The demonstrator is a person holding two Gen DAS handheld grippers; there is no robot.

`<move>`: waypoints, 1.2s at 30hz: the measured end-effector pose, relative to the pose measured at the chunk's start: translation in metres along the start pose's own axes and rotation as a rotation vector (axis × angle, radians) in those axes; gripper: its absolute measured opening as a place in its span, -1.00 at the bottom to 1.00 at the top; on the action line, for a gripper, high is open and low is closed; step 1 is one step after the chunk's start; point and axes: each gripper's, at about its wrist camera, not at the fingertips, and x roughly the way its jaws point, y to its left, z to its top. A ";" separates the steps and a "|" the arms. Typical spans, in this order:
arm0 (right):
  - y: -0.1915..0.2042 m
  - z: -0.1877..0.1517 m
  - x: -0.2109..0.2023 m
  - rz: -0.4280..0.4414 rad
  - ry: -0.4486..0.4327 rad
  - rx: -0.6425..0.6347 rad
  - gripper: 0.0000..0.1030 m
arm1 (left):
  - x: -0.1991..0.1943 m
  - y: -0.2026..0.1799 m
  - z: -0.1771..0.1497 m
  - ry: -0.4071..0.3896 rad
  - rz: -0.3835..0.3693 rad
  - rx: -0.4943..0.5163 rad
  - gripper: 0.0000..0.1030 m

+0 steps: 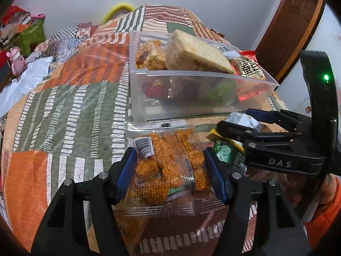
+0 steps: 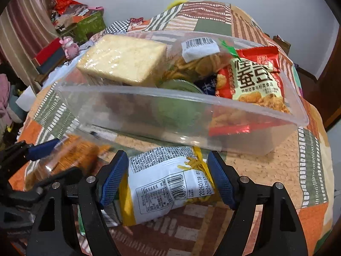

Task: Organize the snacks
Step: 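Grasp the yellow-white chip bag with the right tool while the left grasps the orange snack bag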

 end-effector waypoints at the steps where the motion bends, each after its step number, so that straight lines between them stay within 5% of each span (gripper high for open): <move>1: -0.001 -0.001 -0.002 -0.003 0.001 -0.003 0.45 | 0.000 0.000 0.001 0.002 -0.002 -0.002 0.25; 21: -0.029 -0.038 -0.015 0.037 0.049 -0.048 0.53 | 0.028 -0.006 0.007 0.040 0.032 -0.008 0.33; 36: -0.040 -0.043 -0.039 0.111 -0.024 0.035 -0.36 | -0.019 -0.015 0.003 -0.056 0.026 0.012 0.22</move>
